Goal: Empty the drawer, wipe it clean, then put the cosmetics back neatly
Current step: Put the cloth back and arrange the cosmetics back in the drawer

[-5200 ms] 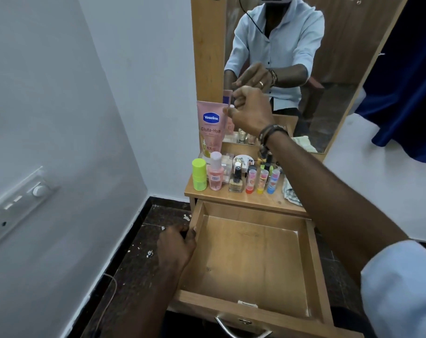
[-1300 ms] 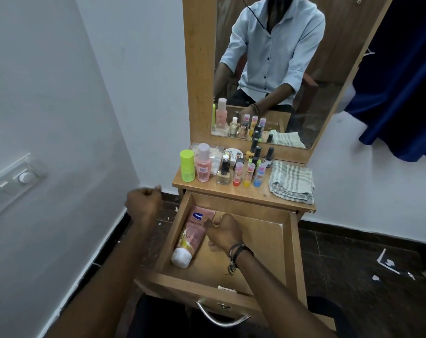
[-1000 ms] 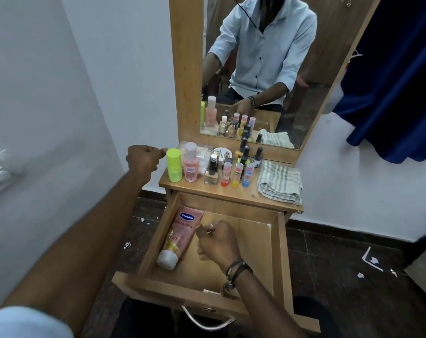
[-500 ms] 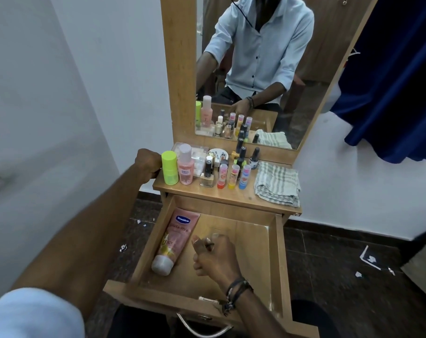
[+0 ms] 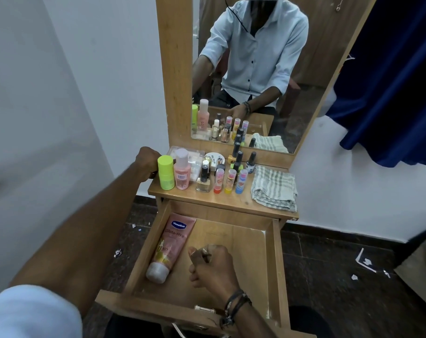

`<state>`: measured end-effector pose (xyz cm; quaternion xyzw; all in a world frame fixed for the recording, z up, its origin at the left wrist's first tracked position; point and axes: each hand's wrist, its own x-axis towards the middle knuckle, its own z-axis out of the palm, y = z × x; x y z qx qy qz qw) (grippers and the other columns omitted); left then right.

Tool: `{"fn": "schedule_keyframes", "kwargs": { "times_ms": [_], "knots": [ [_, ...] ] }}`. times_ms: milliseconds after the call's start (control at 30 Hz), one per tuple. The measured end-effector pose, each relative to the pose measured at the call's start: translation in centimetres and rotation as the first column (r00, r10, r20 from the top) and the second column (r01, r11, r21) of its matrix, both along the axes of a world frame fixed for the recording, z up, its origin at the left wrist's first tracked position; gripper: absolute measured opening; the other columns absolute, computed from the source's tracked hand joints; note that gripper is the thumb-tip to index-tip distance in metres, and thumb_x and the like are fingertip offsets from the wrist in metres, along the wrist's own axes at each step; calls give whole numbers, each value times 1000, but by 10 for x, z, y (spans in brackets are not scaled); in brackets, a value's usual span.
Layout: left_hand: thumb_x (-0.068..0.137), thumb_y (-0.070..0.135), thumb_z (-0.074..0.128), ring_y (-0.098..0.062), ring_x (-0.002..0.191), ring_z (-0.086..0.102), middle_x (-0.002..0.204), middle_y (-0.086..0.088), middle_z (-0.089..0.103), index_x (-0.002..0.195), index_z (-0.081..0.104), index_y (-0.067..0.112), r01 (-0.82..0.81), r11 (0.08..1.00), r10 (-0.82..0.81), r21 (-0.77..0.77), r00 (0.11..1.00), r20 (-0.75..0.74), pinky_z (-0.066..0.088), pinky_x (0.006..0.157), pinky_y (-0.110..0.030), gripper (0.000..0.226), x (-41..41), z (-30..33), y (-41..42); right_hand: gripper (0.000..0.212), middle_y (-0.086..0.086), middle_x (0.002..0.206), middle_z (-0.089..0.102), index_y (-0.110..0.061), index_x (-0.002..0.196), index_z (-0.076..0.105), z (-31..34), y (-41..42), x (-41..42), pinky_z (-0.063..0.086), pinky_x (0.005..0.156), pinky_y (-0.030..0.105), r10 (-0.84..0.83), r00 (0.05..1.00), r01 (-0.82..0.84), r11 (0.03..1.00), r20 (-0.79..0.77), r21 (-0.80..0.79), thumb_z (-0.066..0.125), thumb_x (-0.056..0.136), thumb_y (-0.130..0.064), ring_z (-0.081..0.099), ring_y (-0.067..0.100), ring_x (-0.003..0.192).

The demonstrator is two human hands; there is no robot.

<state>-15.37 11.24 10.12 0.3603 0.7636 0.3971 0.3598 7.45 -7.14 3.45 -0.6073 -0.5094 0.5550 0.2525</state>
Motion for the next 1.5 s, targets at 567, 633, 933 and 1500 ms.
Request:
{"fn": "schedule_keyframes", "kwargs": {
  "times_ms": [567, 633, 933, 1500],
  "knots": [
    [77, 1, 78, -27, 70, 63, 89, -20, 64, 95, 67, -9, 24, 1000, -24, -6, 997, 73, 58, 62, -35, 23, -2, 17, -8, 29, 10, 73, 69, 2, 93, 64, 5, -2, 2, 58, 54, 30, 9, 1000, -10, 999, -28, -43, 62, 96, -27, 64, 13, 54],
    [75, 0, 79, -27, 63, 63, 88, -23, 64, 95, 66, -11, 8, 1000, -6, -24, 998, 58, 59, 51, -33, 26, -3, 16, -8, 28, 10, 72, 68, -1, 89, 64, 5, -2, 2, 57, 53, 29, 5, 999, -8, 999, -43, -47, 62, 96, -27, 64, 14, 53],
    [79, -1, 68, -31, 64, 53, 80, -21, 53, 75, 53, -3, -24, 999, 24, -36, 1000, -18, 59, 68, -48, 16, -1, 4, -7, 24, 9, 70, 70, -10, 77, 62, 6, -4, 3, 55, 51, 28, 9, 1000, -10, 1000, -24, -30, 63, 94, -26, 65, 15, 54],
    [68, 3, 83, -37, 84, 61, 101, -23, 56, 93, 54, -2, -162, 987, 162, -13, 985, 51, 57, 63, -46, 38, 3, 5, -13, 11, -7, 85, 73, -17, 94, 72, 109, 55, -24, 54, 62, 24, -103, 941, -146, 737, 322, 660, 70, 89, -27, 66, 8, 76]
  ]
}}
